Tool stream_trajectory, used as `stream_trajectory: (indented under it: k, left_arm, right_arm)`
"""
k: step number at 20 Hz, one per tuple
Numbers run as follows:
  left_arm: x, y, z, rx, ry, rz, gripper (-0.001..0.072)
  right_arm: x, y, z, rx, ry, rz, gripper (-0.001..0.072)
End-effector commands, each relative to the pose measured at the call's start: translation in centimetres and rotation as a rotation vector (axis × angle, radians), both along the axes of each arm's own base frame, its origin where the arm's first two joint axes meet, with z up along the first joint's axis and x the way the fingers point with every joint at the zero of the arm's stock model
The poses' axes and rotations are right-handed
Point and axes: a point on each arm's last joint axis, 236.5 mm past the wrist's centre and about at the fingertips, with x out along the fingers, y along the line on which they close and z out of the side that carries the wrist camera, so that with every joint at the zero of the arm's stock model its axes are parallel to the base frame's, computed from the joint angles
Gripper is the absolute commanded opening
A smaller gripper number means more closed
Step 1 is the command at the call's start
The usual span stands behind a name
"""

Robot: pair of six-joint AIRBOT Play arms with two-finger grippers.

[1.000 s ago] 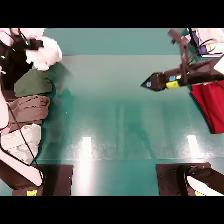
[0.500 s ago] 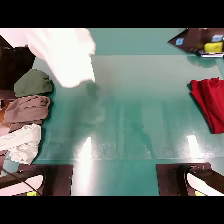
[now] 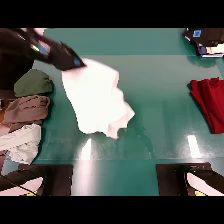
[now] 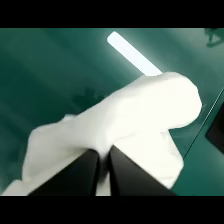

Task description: Fold the shirts.

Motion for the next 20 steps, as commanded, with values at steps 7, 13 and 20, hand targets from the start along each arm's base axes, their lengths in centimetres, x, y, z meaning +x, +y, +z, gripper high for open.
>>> stream_trajectory:
  k: [7,13,20]
  left_arm:
    - [-0.4,9.9,-13.6,0.195,0.442,0.269,0.0532]
    - [-8.1,10.5,-21.9,0.160,0.559,0.376,0.0534]
    - [-10.3,11.5,-29.1,0.167,0.604,0.498,0.0534]
  right_arm:
    - [-1.6,0.1,-1.4,-0.037,0.071,0.043,0.0020]
    - [-1.6,0.1,-1.4,-0.036,0.071,0.042,0.0020]
    - [-1.6,0.1,-1.5,-0.037,0.075,0.043,0.0019]
